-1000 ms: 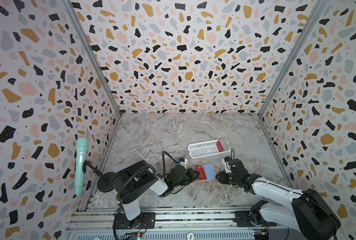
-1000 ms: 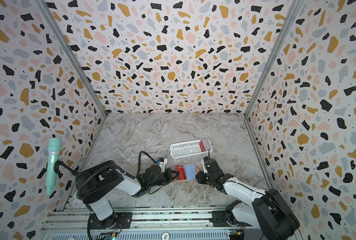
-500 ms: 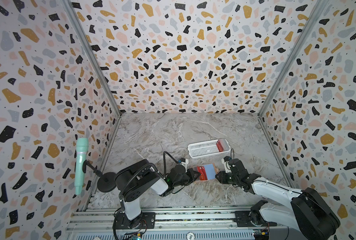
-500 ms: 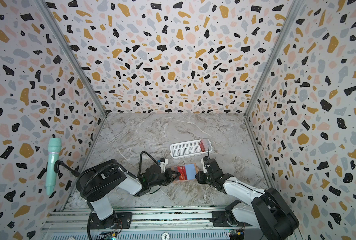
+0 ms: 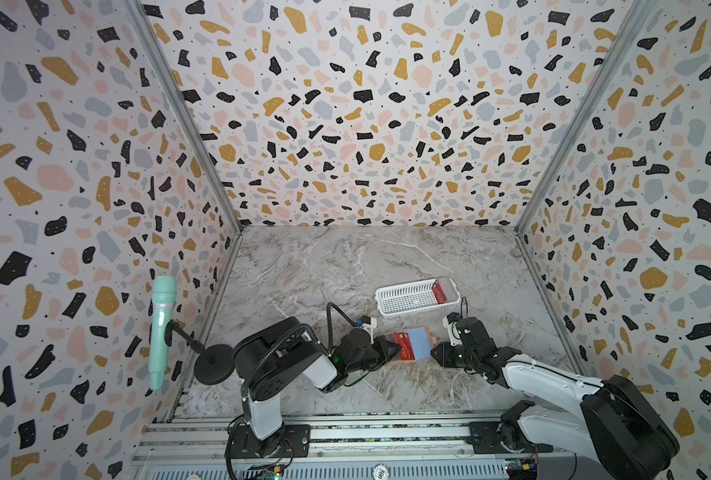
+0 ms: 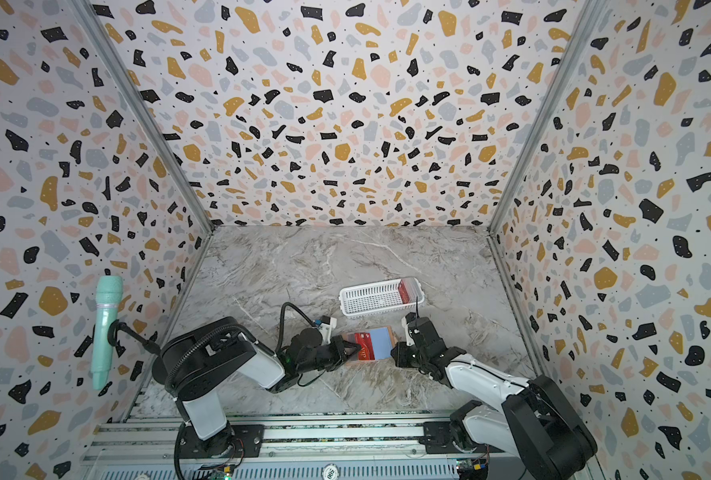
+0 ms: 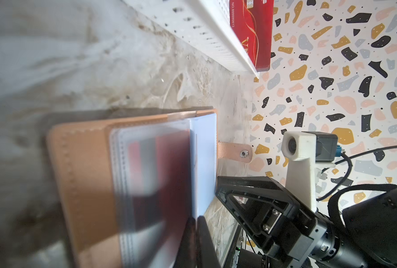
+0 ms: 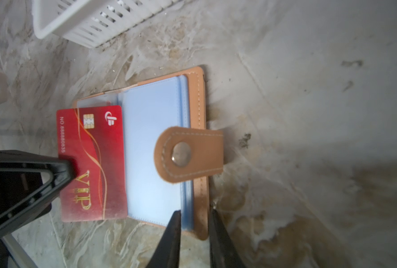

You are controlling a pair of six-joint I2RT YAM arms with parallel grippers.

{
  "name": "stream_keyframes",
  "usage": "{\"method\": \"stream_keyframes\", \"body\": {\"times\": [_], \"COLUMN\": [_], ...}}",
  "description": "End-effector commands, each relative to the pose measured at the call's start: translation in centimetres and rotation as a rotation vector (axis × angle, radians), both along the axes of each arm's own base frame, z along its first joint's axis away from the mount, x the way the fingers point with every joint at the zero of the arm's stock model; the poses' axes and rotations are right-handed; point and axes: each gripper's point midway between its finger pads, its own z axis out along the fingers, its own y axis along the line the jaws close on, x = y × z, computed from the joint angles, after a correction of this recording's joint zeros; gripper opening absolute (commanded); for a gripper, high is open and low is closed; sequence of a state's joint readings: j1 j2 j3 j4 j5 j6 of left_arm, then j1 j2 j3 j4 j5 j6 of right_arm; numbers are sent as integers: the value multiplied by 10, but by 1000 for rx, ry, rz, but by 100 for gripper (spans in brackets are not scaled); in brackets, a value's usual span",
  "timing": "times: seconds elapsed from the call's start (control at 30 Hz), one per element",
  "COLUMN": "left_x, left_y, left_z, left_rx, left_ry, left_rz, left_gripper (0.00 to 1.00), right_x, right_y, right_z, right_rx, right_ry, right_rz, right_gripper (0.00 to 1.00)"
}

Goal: Insert credit cards into a card holder
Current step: Insert the credit card into the card slot.

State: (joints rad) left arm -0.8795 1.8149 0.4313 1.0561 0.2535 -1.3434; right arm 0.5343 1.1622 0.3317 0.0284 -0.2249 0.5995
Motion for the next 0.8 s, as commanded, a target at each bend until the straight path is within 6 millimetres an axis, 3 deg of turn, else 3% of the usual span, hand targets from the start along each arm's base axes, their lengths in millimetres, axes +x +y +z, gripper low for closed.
{"method": "stream_keyframes", "body": {"times": [0.0,0.77], "left_x": [8,8], "left_y": [-5,2], "left_z": [7,-3], "left_rx": [-11,43], "left_ry": [-39,-16], "left_rz": [-12,-22], "left_gripper": [0,0], "right_x": [-13,-15], "right_y": [-8,-10], "right_z": [-14,-17], "right_rx": [-42,-52], "right_ry": [55,60], "right_rz": [9,7], "right_gripper": [24,24]}}
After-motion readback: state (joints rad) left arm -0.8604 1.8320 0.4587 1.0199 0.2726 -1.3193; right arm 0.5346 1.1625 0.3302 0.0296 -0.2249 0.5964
